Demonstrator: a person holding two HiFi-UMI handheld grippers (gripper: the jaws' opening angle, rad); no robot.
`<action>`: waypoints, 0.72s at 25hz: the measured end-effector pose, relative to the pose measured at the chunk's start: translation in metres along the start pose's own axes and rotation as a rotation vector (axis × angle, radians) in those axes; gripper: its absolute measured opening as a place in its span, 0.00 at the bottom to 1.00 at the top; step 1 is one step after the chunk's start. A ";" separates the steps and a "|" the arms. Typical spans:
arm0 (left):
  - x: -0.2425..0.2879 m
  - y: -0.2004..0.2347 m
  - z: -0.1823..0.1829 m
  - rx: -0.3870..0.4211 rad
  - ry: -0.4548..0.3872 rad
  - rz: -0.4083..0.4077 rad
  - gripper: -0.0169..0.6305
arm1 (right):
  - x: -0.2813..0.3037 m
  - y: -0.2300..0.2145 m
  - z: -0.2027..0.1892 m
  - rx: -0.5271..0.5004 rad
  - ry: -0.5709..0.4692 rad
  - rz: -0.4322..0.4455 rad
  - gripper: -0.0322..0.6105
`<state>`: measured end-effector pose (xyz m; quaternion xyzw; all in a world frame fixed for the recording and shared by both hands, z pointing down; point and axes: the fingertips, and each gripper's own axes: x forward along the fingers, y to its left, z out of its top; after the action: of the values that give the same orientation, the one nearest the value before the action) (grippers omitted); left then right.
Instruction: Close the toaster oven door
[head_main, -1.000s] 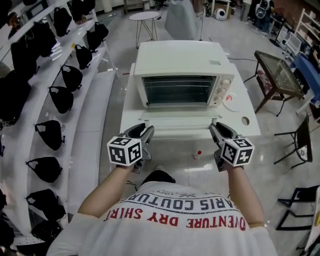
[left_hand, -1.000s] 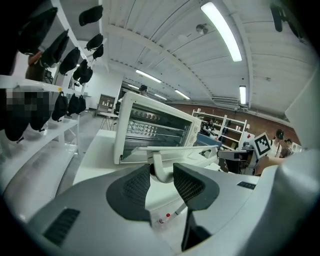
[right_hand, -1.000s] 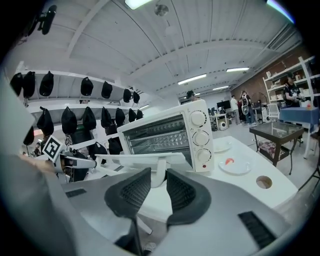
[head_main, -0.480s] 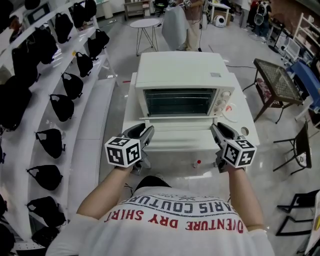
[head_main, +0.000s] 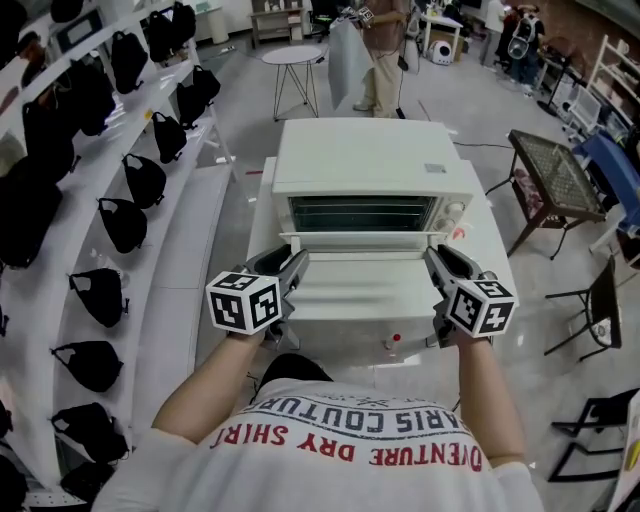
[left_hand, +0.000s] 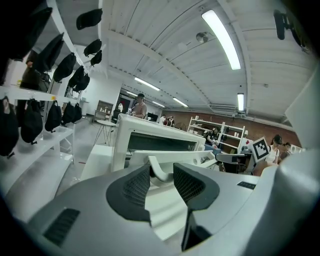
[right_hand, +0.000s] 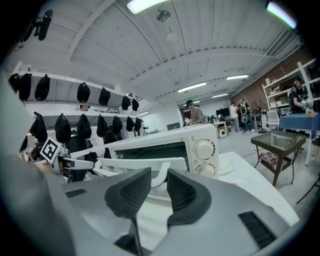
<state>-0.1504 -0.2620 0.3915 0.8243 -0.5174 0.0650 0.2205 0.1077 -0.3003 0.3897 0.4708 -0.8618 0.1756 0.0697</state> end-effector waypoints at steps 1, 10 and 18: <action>0.001 0.001 0.002 0.002 -0.001 0.000 0.28 | 0.002 0.000 0.002 -0.001 -0.003 -0.001 0.21; 0.014 0.011 0.024 0.015 -0.024 -0.006 0.28 | 0.020 -0.005 0.022 -0.005 -0.024 0.007 0.21; 0.025 0.018 0.040 0.019 -0.034 -0.017 0.28 | 0.034 -0.010 0.036 0.008 -0.042 -0.001 0.20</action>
<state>-0.1596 -0.3069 0.3696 0.8318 -0.5132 0.0542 0.2043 0.0988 -0.3451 0.3682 0.4750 -0.8622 0.1690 0.0499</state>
